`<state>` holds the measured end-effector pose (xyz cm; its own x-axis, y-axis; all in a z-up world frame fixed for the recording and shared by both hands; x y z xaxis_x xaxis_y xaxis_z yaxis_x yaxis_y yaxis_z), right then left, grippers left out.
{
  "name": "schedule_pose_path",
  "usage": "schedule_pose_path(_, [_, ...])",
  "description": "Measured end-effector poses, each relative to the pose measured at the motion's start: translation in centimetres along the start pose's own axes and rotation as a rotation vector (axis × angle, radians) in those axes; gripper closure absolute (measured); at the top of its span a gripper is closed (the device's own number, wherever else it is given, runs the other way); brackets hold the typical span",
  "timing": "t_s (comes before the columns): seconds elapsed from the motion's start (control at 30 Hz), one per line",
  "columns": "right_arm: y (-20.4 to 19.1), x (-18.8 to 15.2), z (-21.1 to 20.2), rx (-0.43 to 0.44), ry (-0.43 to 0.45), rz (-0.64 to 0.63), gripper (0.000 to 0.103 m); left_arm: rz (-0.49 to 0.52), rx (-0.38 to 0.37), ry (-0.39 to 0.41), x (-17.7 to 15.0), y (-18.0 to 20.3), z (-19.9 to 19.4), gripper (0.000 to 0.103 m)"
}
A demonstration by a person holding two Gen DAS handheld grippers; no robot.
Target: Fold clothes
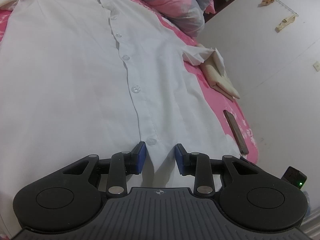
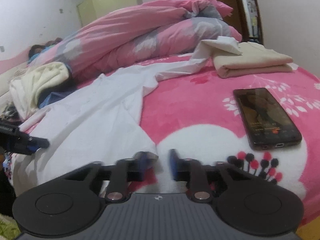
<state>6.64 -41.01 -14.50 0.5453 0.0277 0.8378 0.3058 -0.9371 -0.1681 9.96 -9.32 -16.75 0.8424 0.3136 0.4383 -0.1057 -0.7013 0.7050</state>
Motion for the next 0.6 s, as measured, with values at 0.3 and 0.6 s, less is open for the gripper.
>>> schedule_pose_path(0.3, [0.6,-0.3,-2.6,-0.159,0.014,-0.108,0.103,0.007,0.001,-0.006,0.1,-0.1,-0.1,0.072])
schedule_pose_path(0.6, [0.9,-1.1,-2.3,-0.177,-0.003,-0.1,0.103,-0.002,-0.013,-0.002,0.2,-0.2,-0.2,0.072])
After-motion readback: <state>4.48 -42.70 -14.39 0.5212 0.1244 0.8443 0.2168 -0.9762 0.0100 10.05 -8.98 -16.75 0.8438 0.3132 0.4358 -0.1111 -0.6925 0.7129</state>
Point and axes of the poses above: each gripper's, at about its wrist camera, not at the fingertips, and z roughly the way its jaws point, y to its right, x to its top, the point moved 10 cm from there along z, roughly the way its jaws point, and after that the axes turned 5 degrees about -z, right-handed, at the moved point
